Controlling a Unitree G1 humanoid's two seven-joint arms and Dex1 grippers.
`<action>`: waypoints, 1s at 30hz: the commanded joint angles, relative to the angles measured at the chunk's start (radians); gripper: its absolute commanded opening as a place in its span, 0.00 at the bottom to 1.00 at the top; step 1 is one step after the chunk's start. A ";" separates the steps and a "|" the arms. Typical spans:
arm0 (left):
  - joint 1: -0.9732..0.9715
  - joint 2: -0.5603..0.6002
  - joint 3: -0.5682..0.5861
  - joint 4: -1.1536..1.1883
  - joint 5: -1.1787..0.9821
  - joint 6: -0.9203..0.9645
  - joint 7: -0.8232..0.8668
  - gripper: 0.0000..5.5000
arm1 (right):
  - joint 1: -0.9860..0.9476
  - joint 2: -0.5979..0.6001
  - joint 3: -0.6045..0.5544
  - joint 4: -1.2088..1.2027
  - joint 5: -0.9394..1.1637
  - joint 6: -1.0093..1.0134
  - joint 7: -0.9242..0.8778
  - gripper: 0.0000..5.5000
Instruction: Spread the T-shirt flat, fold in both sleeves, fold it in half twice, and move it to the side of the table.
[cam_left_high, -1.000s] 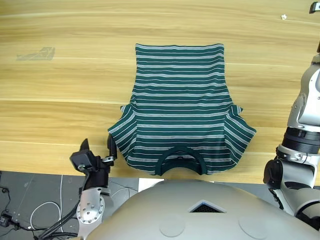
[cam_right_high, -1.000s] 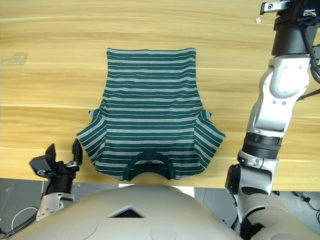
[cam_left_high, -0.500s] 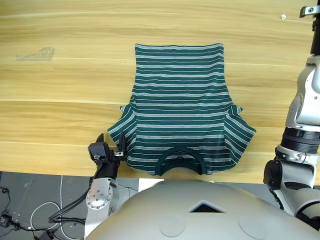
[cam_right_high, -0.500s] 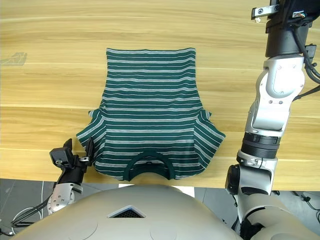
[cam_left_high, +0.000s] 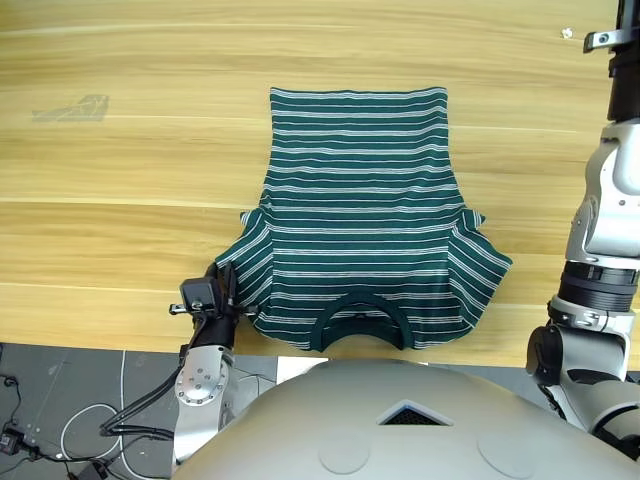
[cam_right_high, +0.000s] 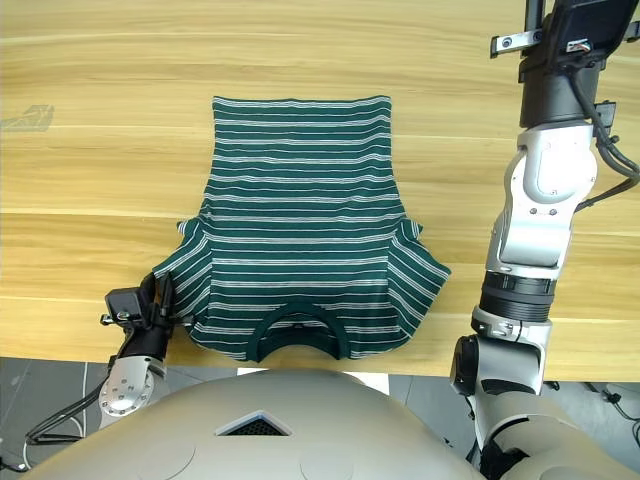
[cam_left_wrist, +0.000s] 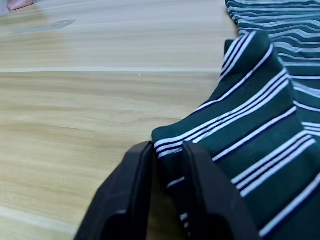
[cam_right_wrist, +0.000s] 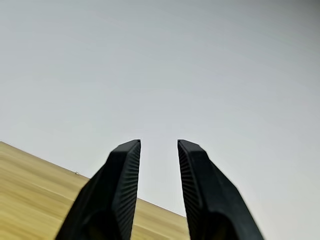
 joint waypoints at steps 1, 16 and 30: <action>-0.001 -0.007 -0.011 0.001 0.026 -0.006 0.001 0.08 | 0.014 0.010 0.016 0.004 0.009 0.023 0.017 0.25; 0.027 0.014 -0.102 -0.089 0.302 -0.218 0.043 0.00 | 0.010 0.021 0.039 0.032 -0.003 0.022 0.013 0.25; 0.052 0.149 -0.327 -0.085 0.474 -0.247 -0.082 0.00 | 0.022 0.023 0.047 0.034 -0.005 0.022 0.011 0.25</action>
